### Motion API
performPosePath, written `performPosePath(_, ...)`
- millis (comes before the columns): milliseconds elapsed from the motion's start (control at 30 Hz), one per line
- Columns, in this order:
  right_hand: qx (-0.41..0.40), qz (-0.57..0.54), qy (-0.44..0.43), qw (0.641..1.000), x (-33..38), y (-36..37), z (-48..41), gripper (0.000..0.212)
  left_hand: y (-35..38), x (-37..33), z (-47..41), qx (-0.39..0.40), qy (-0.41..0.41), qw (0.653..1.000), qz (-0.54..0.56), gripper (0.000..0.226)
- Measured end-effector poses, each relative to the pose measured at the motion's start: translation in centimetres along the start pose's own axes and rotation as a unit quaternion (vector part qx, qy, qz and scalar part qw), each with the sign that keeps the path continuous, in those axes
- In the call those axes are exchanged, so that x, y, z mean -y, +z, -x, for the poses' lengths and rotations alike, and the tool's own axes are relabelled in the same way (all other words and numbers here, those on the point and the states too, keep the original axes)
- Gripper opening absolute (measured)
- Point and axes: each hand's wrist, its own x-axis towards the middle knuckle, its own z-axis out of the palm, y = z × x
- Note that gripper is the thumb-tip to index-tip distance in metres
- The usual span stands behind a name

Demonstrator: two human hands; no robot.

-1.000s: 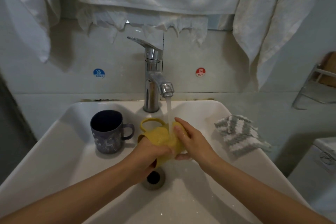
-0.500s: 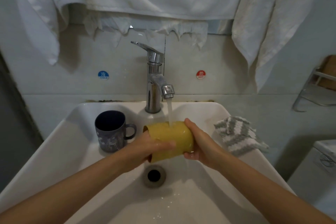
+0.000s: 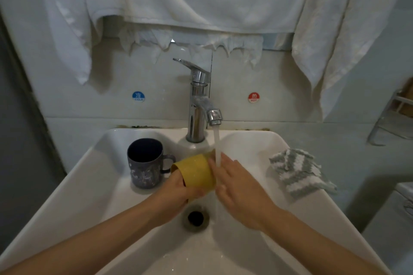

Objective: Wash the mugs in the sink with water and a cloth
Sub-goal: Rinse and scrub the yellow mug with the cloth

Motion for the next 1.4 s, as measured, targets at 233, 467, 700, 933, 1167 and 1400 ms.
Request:
performPosePath(233, 0.006, 0.023, -0.003, 1.0, 0.5, 0.5, -0.1, 0.074, 0.0, -0.1, -0.1, -0.008, -0.004, 1.0, 0.03, 0.065)
performPosePath(467, 0.018, 0.026, 0.001, 1.0, 1.1, 0.4, 0.5, 0.077, 0.6, -0.3, 0.3, 0.021, -0.015, 1.0, -0.017, 0.062)
performPosePath(700, 0.076, 0.021, -0.046, 0.996, 0.9, 0.2, 0.5, 0.079, 1.5, -0.7, 0.5, 0.033, -0.051, 0.998, -0.011, 0.052)
performPosePath(933, 0.037, -0.001, 0.094, 0.995, -0.6, 1.3, -0.3, 0.096, 1.7, -0.5, 0.4, -0.012, -0.064, 0.997, -0.041, 0.042)
performPosePath(1167, 0.016, 0.007, -0.047, 0.999, 3.2, 1.3, 0.2, 0.077, 2.1, -0.8, 0.6, -0.032, -0.039, 0.996, -0.077, 0.024)
performPosePath(1400, 0.05, 0.095, -0.001, 0.994, -1.9, -0.1, -0.1, 0.097, 1.3, -0.7, 0.1, -0.043, -0.069, 0.995, 0.053, 0.053)
